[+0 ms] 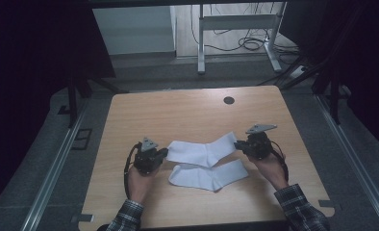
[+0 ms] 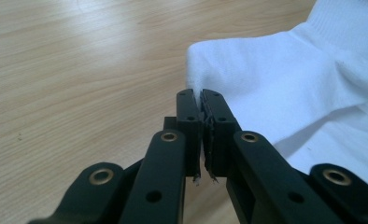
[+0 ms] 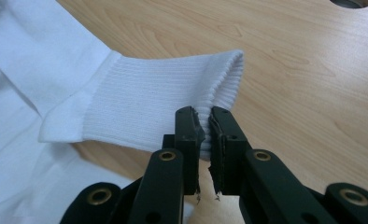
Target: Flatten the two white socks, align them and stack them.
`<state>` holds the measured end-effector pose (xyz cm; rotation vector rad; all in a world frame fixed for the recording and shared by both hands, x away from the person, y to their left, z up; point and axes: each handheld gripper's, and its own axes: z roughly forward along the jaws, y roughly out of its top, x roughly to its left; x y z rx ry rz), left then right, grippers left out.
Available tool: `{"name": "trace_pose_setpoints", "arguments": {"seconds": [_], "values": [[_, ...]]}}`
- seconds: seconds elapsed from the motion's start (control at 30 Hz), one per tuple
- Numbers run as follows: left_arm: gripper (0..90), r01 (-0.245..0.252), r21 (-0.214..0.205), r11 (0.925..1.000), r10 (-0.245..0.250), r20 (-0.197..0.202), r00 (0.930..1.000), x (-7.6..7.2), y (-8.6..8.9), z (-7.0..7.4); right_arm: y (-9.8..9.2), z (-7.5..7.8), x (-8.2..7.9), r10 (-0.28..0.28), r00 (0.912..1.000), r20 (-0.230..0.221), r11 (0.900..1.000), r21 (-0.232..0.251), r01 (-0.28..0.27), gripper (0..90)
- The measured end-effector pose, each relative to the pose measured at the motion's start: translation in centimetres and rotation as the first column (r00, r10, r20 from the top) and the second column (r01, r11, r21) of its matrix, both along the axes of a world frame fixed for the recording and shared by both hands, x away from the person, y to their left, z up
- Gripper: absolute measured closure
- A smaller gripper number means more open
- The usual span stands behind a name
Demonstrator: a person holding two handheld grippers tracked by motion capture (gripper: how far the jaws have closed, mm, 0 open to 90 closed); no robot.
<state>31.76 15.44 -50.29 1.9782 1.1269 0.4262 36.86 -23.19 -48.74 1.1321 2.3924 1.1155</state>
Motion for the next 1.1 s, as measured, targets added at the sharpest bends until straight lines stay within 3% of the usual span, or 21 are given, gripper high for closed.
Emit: {"name": "trace_pose_setpoints", "arguments": {"seconds": [0.5, 0.8, 1.0, 1.1], "values": [[86.2, 0.042, -0.020, 0.9989, -0.042, 0.014, 0.9990, -4.1, -0.1, 0.6, -1.0, 0.7, -3.6, 0.043, 0.9991, -0.007, 0.9990, 0.008, -0.043, 82.3], [86.2, 0.070, -0.025, 0.9972, -0.070, 0.009, 0.9975, -6.2, -0.5, 0.6, -1.4, 0.7, -5.8, 0.066, 0.9973, -0.033, 0.9978, 0.001, -0.066, 82.2], [86.1, 0.082, 0.021, 0.9964, -0.082, -0.012, 0.9966, -5.9, -1.3, -0.1, -1.7, -0.1, -6.4, 0.072, 0.9949, -0.071, 0.9972, -0.016, -0.073, 82.1], [86.0, 0.092, 0.072, 0.9931, -0.091, -0.021, 0.9956, -5.7, -2.0, -0.7, -1.5, -0.7, -6.4, 0.072, 0.9933, -0.090, 0.9964, -0.038, -0.076, 81.9]]}}
